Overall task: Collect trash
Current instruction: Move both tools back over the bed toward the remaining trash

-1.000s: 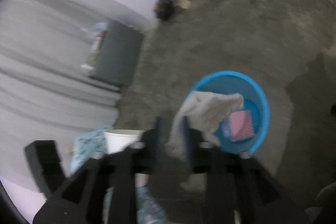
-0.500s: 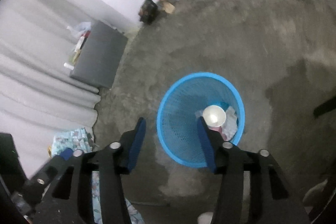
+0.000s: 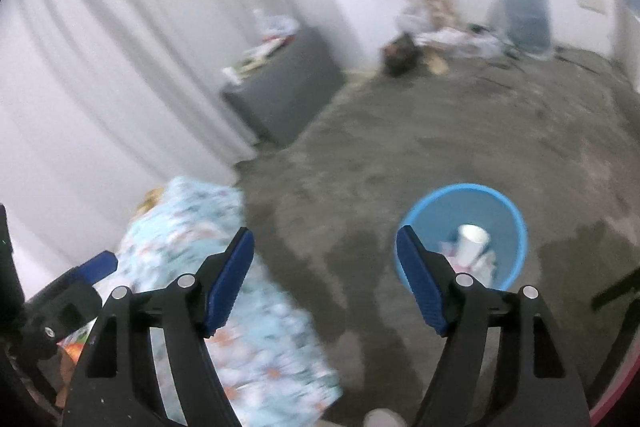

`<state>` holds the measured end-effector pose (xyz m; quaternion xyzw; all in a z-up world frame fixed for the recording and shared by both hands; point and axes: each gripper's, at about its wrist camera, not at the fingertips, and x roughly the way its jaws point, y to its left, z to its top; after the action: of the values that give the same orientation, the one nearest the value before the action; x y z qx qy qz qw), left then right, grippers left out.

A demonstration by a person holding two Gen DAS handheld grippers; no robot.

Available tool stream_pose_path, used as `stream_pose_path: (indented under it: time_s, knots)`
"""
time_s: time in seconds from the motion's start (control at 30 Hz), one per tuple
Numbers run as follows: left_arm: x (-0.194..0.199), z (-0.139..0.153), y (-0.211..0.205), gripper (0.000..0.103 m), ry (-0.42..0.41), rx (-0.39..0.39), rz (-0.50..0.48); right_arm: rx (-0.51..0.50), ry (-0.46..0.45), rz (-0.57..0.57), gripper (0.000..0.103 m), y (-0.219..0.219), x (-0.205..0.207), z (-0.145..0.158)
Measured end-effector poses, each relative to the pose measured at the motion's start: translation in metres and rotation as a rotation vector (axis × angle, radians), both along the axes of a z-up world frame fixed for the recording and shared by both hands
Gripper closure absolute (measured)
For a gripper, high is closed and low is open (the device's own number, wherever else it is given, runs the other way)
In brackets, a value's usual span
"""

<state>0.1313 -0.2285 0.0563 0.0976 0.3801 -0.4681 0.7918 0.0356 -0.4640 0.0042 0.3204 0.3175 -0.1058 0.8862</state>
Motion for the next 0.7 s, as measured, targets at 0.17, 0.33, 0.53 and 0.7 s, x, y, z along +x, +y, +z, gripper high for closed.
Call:
stream_pose_path:
  time_s: [0.17,0.33,0.53,0.7]
  knots:
    - [-0.017,0.014,0.119,0.012,-0.089,-0.011,0.177,0.037,-0.044,0.171,0.032,0.034,0.016,0.014]
    - [-0.029,0.019,0.229,0.012,-0.150,-0.056,0.418,0.055,-0.048,0.315,0.032,0.069,0.042,0.028]
    - [-0.031,0.025,0.317,0.012,-0.207,-0.096,0.619,0.119,-0.036,0.462,0.032,0.125,0.071,0.033]
    - [-0.018,0.035,0.355,0.012,-0.256,-0.087,0.669,0.229,0.032,0.577,0.032,0.171,0.105,0.023]
